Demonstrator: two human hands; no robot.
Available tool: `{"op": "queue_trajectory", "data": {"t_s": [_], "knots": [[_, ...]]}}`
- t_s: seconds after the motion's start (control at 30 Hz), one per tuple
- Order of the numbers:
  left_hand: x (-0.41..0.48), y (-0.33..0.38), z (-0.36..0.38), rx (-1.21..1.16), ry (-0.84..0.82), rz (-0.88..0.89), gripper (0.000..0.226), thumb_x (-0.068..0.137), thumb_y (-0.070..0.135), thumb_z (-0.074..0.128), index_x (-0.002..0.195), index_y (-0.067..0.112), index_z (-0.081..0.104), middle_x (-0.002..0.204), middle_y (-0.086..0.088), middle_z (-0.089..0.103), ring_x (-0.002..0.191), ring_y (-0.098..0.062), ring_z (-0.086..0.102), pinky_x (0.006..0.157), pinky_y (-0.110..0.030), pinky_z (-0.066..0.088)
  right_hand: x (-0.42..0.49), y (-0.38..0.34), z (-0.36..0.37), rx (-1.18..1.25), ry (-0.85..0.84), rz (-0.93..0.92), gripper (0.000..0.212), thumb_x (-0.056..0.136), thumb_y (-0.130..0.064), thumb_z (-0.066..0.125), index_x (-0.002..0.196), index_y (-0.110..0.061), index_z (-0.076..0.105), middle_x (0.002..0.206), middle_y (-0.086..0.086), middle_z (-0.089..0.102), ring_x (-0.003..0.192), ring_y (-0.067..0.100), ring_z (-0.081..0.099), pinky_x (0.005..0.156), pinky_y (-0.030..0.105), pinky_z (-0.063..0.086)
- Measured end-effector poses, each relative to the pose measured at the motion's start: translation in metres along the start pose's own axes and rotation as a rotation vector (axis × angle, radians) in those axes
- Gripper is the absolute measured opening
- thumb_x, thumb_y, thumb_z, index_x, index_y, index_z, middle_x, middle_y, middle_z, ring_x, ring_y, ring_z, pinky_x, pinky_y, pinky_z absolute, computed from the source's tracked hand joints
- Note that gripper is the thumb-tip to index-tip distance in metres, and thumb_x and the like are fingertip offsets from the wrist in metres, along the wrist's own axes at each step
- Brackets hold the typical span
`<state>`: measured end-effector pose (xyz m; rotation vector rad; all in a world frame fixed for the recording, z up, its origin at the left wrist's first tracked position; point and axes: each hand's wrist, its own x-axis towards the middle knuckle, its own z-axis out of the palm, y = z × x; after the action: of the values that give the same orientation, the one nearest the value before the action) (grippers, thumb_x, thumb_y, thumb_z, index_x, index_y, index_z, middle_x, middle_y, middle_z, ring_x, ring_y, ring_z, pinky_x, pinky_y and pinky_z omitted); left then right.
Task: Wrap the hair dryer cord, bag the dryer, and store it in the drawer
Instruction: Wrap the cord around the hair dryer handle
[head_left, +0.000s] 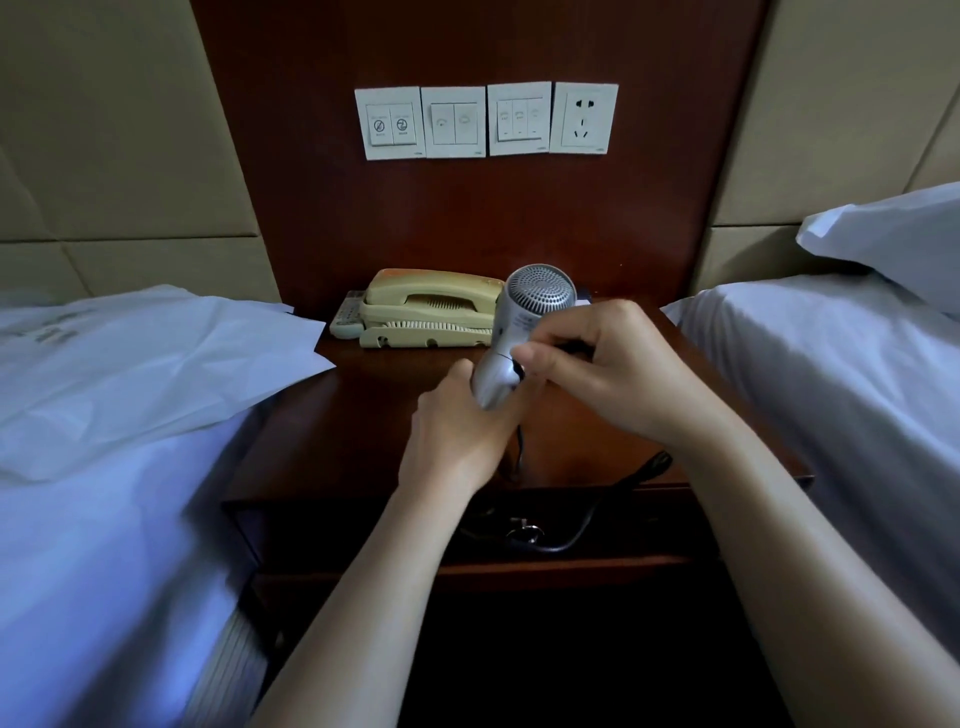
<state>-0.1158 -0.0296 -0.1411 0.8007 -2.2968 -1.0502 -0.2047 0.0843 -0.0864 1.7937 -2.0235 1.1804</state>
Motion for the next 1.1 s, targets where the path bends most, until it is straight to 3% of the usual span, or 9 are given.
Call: {"op": "queue_trajectory", "data": {"t_s": [0.13,0.2,0.33,0.47,0.6,0.7,0.77,0.93,1.1], "knots": [[-0.004,0.004,-0.004,0.064,-0.003,0.011,0.069,0.071,0.079,0.029,0.091,0.018,0.053,0.085,-0.004,0.060,0.080,-0.026,0.060,0.067,-0.037,0.048,0.000,0.001,0.006,0.074,-0.037,0.030,0.029,0.087,-0.028,0.056,0.071,-0.007,0.068,0.061,0.006,0.063,0.057,0.008,0.051,0.053,0.019,0.036],[-0.005,0.004,-0.006,0.112,0.009,0.036,0.067,0.074,0.076,0.024,0.088,0.018,0.053,0.082,-0.004,0.059,0.078,-0.027,0.059,0.067,-0.038,0.048,0.000,0.002,0.006,0.087,-0.061,0.046,0.026,0.087,-0.028,0.058,0.070,-0.012,0.067,0.060,-0.002,0.062,0.057,0.007,0.052,0.054,0.020,0.037],[-0.005,0.004,-0.009,0.212,0.041,0.112,0.048,0.088,0.061,0.030,0.079,0.018,0.048,0.081,-0.007,0.059,0.080,-0.034,0.058,0.067,-0.039,0.046,-0.001,0.009,-0.002,-0.067,-0.063,0.117,0.039,0.085,-0.035,0.065,0.050,-0.028,0.049,0.046,-0.013,0.048,0.047,0.007,0.042,0.045,0.018,0.026],[-0.001,-0.002,-0.017,0.279,0.074,0.131,0.039,0.092,0.055,0.034,0.085,0.021,0.051,0.081,-0.004,0.056,0.078,-0.032,0.053,0.066,-0.037,0.042,-0.004,0.020,-0.007,-0.164,-0.038,0.188,0.050,0.080,-0.043,0.067,0.047,-0.018,0.038,0.045,-0.003,0.028,0.048,0.011,0.030,0.048,0.027,0.020],[0.000,-0.005,-0.021,0.290,0.053,0.113,0.032,0.093,0.042,0.034,0.094,0.020,0.057,0.082,-0.004,0.056,0.081,-0.033,0.054,0.067,-0.036,0.041,-0.007,0.029,-0.010,0.061,-0.076,0.290,0.051,0.080,-0.035,0.069,0.052,-0.001,0.042,0.048,-0.003,0.027,0.045,0.006,0.026,0.044,0.021,0.020],[0.002,-0.008,-0.025,0.201,0.021,0.032,0.030,0.085,0.042,0.033,0.081,0.021,0.053,0.075,-0.003,0.057,0.078,-0.032,0.057,0.069,-0.037,0.047,-0.013,0.037,-0.014,0.399,-0.088,0.430,0.046,0.078,-0.038,0.065,0.051,-0.012,0.038,0.044,-0.005,0.027,0.039,0.007,0.026,0.040,0.018,0.027],[0.003,-0.010,-0.028,0.157,0.008,-0.004,0.035,0.075,0.044,0.030,0.079,0.020,0.054,0.077,-0.007,0.064,0.078,-0.036,0.063,0.073,-0.044,0.054,-0.015,0.039,-0.015,0.538,-0.104,0.453,0.045,0.078,-0.040,0.060,0.053,-0.014,0.034,0.047,-0.003,0.022,0.042,0.008,0.019,0.040,0.018,0.023],[0.004,-0.012,-0.026,0.085,-0.028,0.008,0.029,0.081,0.037,0.033,0.079,0.018,0.056,0.079,-0.015,0.067,0.070,-0.041,0.062,0.071,-0.046,0.056,-0.007,0.042,-0.010,0.186,0.117,0.332,0.039,0.083,-0.030,0.067,0.051,-0.018,0.050,0.047,-0.009,0.031,0.045,0.003,0.025,0.043,0.018,0.020],[0.004,-0.009,-0.033,-0.024,-0.126,0.043,0.033,0.095,0.025,0.036,0.072,0.011,0.055,0.059,-0.010,0.064,0.036,-0.018,0.047,0.035,-0.018,0.032,-0.006,0.046,-0.016,-0.044,0.302,0.314,0.051,0.076,-0.044,0.071,0.054,-0.005,0.048,0.047,-0.001,0.036,0.048,0.010,0.030,0.047,0.028,0.023]]}}
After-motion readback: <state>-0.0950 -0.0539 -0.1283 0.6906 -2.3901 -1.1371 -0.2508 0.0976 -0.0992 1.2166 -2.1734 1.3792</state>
